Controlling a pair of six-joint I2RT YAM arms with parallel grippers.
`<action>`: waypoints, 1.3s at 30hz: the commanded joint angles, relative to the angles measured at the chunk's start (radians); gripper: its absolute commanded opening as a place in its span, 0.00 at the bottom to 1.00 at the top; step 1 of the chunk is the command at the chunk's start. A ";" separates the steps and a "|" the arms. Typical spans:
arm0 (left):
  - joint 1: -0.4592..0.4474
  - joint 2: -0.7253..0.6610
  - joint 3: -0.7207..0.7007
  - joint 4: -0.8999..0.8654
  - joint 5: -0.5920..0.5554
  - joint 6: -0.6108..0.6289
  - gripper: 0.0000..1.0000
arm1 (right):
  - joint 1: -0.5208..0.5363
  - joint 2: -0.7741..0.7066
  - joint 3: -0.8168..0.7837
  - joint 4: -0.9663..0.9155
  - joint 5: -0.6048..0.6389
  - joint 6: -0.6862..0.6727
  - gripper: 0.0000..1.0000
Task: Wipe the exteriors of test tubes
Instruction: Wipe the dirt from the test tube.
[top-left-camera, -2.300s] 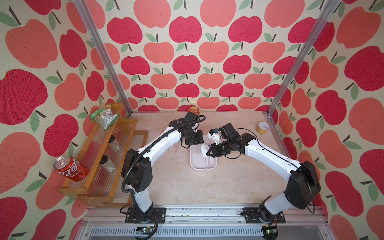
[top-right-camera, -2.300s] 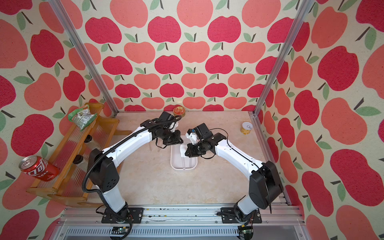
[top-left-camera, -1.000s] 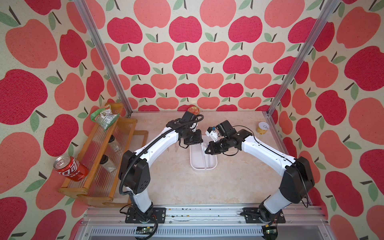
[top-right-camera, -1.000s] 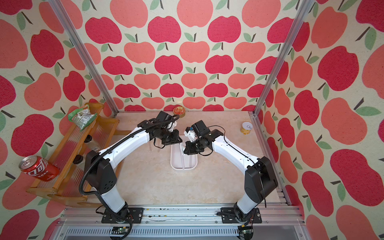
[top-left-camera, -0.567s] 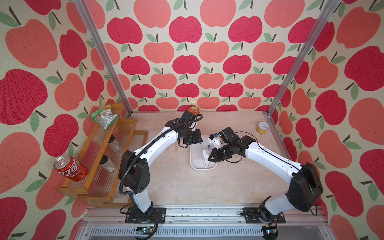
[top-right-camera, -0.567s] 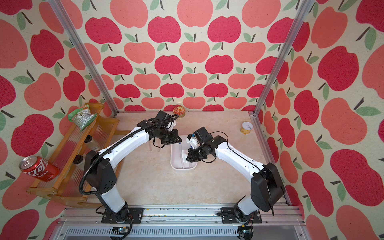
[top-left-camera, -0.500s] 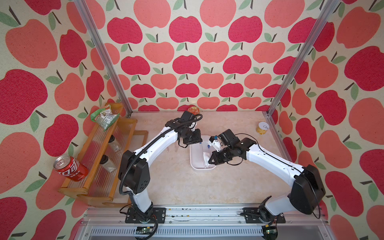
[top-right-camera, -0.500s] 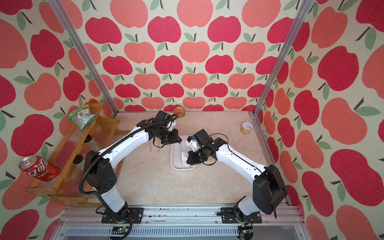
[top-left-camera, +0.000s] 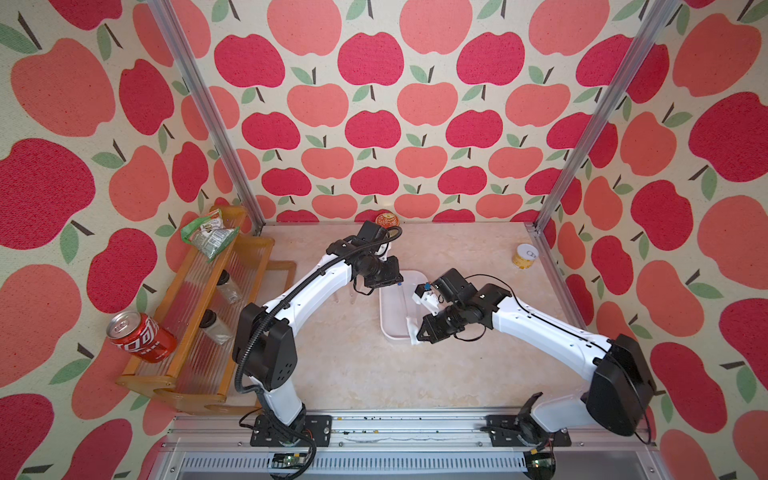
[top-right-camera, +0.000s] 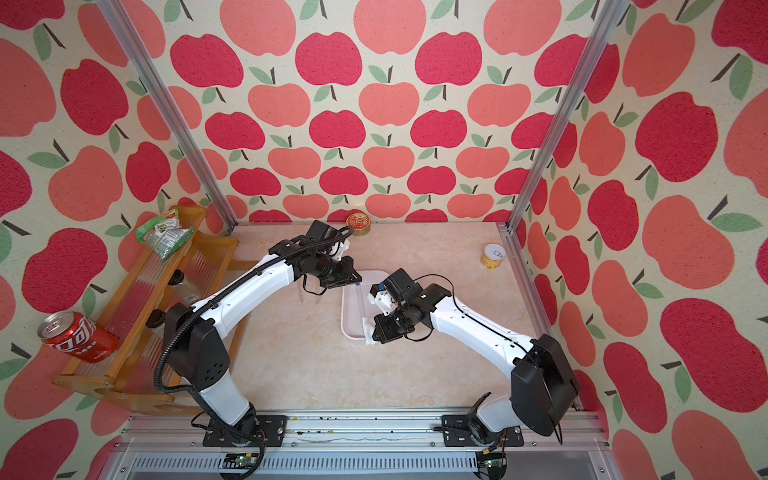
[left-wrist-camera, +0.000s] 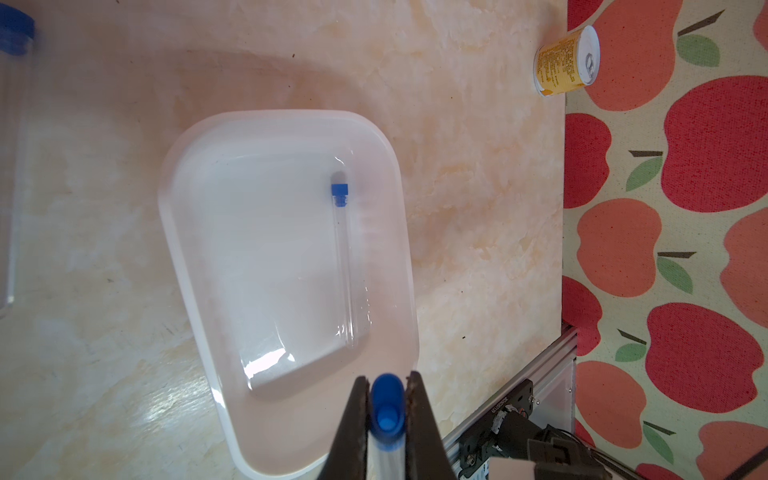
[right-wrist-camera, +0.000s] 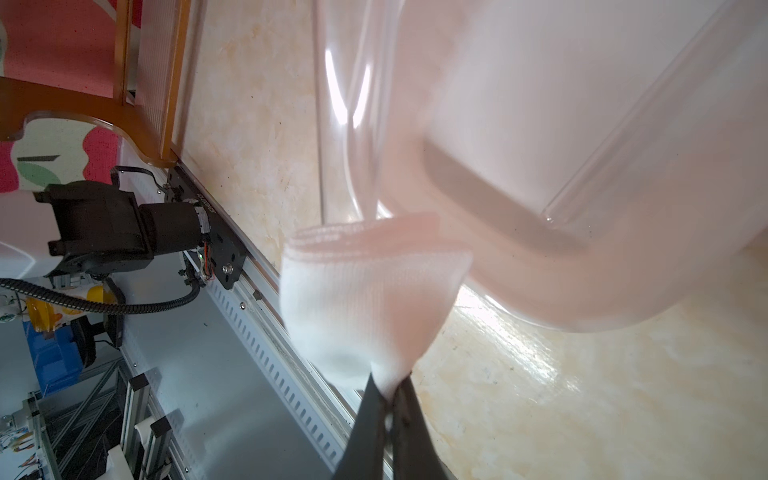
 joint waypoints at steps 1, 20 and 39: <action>0.006 -0.046 -0.024 0.001 0.014 0.011 0.05 | -0.018 0.050 0.076 -0.016 0.008 -0.040 0.00; 0.014 -0.142 -0.123 0.019 0.004 -0.007 0.06 | -0.053 0.263 0.351 -0.023 -0.018 -0.054 0.00; 0.057 -0.122 -0.093 -0.002 0.018 0.015 0.06 | 0.038 -0.064 -0.066 0.043 -0.084 -0.051 0.00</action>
